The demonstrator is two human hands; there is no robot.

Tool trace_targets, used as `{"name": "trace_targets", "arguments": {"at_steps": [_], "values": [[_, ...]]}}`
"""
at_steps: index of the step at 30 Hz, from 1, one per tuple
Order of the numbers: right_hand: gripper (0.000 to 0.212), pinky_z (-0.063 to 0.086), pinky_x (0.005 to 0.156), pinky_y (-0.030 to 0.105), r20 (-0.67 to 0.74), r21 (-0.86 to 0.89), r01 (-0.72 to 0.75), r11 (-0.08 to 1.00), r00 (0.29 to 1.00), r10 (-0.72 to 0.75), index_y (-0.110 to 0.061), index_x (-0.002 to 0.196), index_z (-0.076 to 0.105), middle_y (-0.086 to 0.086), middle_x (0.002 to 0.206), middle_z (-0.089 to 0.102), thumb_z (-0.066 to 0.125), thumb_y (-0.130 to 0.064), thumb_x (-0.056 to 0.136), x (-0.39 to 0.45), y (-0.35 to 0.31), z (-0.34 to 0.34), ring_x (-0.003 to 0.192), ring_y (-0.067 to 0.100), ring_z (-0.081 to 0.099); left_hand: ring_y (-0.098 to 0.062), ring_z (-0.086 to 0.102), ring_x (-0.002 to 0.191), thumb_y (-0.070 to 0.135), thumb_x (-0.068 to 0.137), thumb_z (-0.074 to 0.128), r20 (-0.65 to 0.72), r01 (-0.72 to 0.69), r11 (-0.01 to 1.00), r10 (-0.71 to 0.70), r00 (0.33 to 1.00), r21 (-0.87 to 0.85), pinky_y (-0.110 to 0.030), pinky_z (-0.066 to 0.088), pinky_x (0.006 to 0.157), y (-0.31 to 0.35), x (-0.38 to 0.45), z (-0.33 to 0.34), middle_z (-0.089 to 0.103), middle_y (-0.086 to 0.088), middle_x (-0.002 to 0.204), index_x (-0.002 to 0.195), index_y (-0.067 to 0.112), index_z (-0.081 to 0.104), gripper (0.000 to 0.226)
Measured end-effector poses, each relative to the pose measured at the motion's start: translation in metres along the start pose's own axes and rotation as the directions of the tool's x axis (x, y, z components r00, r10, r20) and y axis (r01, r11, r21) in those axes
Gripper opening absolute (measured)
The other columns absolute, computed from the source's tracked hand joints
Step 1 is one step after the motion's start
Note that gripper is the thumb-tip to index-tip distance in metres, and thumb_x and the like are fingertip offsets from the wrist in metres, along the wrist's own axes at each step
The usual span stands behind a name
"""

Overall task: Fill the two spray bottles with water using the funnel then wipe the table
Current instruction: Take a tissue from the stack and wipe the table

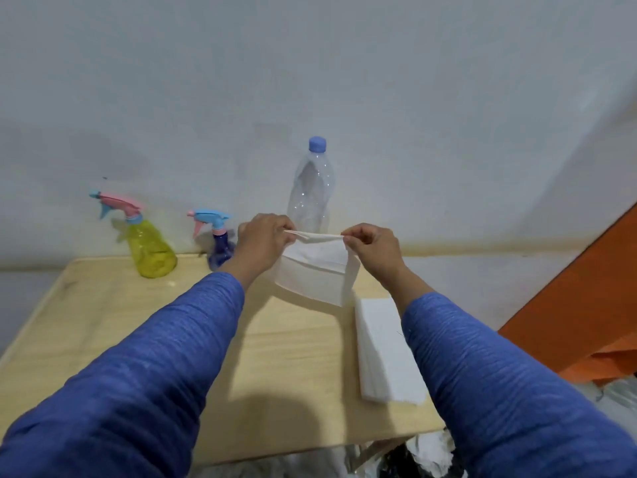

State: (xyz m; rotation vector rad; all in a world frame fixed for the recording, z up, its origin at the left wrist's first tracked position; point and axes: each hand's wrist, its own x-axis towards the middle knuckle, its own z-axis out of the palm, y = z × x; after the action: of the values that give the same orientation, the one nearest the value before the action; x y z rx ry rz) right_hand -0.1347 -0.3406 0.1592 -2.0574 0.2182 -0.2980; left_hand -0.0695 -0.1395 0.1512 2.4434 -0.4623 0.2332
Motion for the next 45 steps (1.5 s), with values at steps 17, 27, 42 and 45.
{"name": "trace_targets", "arguments": {"at_steps": [17, 27, 42, 45], "values": [[0.016, 0.037, 0.077, 0.02, 0.239, -0.252, -0.111, 0.961, 0.955, 0.173, -0.011, 0.095, 0.073, 0.004, 0.101, 0.071, 0.059, -0.01, 0.087, 0.005, 0.027, 0.189, 0.085, 0.011, 0.054, -0.023, 0.06, 0.095, 0.021, 0.086, 0.058, 0.195, 0.303, 0.953, -0.291, 0.937, -0.03, -0.038, 0.045, 0.086, -0.182, -0.058, 0.002, 0.069, 0.0, 0.097, 0.093, 0.021, 0.067, 0.011], [0.044, 0.041, 0.096, 0.039, 0.093, -0.453, 0.018, 0.891, 0.995, 0.027, -0.012, 0.13, 0.052, 0.017, 0.127, 0.051, 0.053, -0.01, 0.086, -0.003, 0.055, 0.244, 0.117, 0.034, 0.047, -0.019, 0.033, 0.133, 0.026, 0.089, 0.056, 0.137, 0.28, 0.945, -0.304, 0.943, 0.169, -0.038, 0.029, 0.105, -0.215, -0.059, 0.039, 0.042, 0.0, 0.142, 0.129, 0.022, 0.051, 0.04], [0.058, -0.009, 0.117, 0.039, 0.411, -0.715, 0.191, 0.672, 0.893, 0.184, -0.023, 0.149, -0.007, 0.0, 0.157, -0.019, 0.013, -0.045, 0.099, -0.017, 0.093, 0.273, 0.144, 0.017, -0.021, -0.019, -0.021, 0.143, 0.043, 0.1, 0.014, 0.428, 0.11, 0.918, -0.28, 0.859, 0.38, -0.046, -0.01, 0.115, -0.216, -0.064, 0.08, -0.018, 0.001, 0.157, 0.148, 0.026, -0.01, 0.057], [0.058, -0.01, 0.116, 0.038, 0.408, -0.717, 0.171, 0.676, 0.889, 0.208, -0.021, 0.149, -0.009, 0.001, 0.157, -0.02, 0.012, -0.044, 0.1, -0.012, 0.089, 0.273, 0.143, 0.018, -0.022, -0.018, -0.02, 0.143, 0.043, 0.1, 0.014, 0.417, 0.113, 0.911, -0.289, 0.862, 0.398, -0.045, -0.01, 0.115, -0.214, -0.057, 0.084, -0.017, 0.002, 0.157, 0.148, 0.023, -0.01, 0.058]]}}
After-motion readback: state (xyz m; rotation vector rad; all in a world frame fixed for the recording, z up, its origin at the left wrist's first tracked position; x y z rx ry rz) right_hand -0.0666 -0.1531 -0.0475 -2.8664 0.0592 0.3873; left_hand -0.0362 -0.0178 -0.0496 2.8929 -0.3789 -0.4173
